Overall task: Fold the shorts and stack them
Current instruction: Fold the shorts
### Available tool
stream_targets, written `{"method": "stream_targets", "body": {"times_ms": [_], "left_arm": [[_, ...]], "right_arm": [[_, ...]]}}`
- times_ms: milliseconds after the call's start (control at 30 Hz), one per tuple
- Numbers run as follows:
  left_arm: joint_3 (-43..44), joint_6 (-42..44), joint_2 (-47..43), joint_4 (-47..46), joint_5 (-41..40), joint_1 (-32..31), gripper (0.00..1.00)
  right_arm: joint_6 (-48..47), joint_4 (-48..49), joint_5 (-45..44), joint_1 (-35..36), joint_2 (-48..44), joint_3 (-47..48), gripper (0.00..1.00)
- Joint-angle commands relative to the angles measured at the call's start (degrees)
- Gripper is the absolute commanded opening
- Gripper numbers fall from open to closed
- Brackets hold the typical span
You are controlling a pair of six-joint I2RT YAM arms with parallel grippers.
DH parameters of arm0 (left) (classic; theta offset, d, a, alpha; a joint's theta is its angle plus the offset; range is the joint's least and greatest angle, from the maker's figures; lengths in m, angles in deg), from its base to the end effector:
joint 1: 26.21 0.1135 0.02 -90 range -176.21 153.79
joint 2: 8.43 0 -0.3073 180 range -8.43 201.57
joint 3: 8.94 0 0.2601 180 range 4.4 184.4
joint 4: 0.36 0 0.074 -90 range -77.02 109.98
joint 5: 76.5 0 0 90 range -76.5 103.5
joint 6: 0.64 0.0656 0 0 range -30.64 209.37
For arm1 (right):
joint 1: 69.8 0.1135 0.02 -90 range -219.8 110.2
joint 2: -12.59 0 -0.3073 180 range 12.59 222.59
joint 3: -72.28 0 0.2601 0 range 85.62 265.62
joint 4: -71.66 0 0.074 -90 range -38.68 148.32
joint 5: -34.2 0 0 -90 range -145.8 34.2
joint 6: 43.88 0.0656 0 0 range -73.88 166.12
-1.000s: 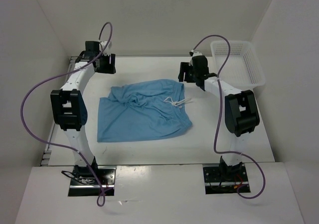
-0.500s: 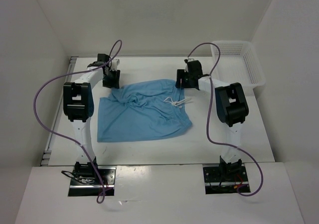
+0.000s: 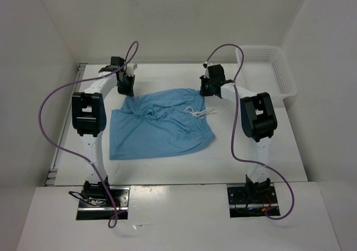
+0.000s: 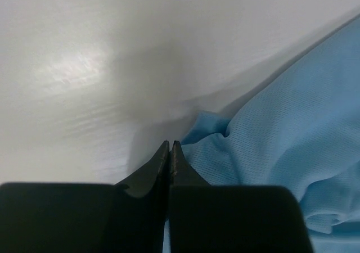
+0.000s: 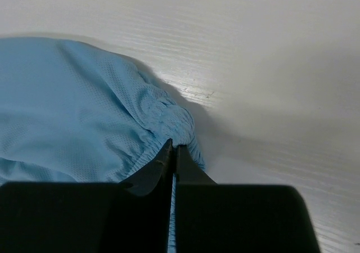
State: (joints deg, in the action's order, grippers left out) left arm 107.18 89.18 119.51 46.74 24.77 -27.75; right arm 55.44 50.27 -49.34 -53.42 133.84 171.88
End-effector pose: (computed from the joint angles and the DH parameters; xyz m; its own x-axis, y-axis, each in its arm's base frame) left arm 0.5344 -0.0272 0.1841 -0.8565 0.0199 -0.5157 0.1245 0.9777 -0.1690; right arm 0.4996 0.1545 0.1853 -0.7043 -0.0393 -0.7088 -0.2483 0.9490 0.1941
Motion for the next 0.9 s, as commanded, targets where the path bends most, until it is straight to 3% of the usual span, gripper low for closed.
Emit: {"method": "stream_targets", "body": {"times_ms": [0, 100, 200, 300, 433, 467, 533, 600, 733, 867], "left_arm": [[8.8, 0.2, -5.0, -1.8, 0.4, 0.5, 0.0], [15.9, 0.2, -7.3, -1.8, -0.5, 0.5, 0.0], [14.5, 0.2, -11.2, -1.8, -1.9, -0.4, 0.0], [4.9, 0.2, -17.4, -2.3, -5.0, -2.7, 0.03], [-18.6, 0.2, -24.8, -3.0, -7.7, -3.5, 0.13], [-22.1, 0.2, -25.9, -3.0, -8.3, -3.5, 0.17], [-28.3, 0.2, -28.4, -2.3, -8.3, -4.0, 0.4], [-34.7, 0.2, -30.0, -0.7, -7.7, -4.0, 0.48], [-37.1, 0.2, -33.4, 0.6, -3.8, -2.4, 0.55], [-28.4, 0.2, -32.8, -3.0, -3.8, 1.0, 0.55]], "right_arm": [[-2.2, 0.4, -1.5, 0.8, -6.7, 1.6, 0.0], [-3.3, 3.0, -2.1, 0.8, -11.3, -1.7, 0.0], [-5.0, 4.5, -2.1, 0.8, -15.8, -5.3, 0.0], [-7.4, 6.4, -2.1, 2.2, -19.6, -9.3, 0.0], [-9.1, 8.8, -0.1, 5.4, -22.3, -14.4, 0.0], [-9.7, 8.8, -0.1, 6.0, -22.3, -15.1, 0.0], [-11.1, 8.8, -0.1, 7.4, -22.3, -16.8, 0.0], [-11.9, 8.8, -0.7, 9.4, -22.8, -18.0, 0.0], [-12.6, 9.5, -0.1, 10.9, -23.3, -20.8, 0.0], [-12.0, 10.3, -0.1, 11.0, -23.9, -21.4, 0.0]]}}
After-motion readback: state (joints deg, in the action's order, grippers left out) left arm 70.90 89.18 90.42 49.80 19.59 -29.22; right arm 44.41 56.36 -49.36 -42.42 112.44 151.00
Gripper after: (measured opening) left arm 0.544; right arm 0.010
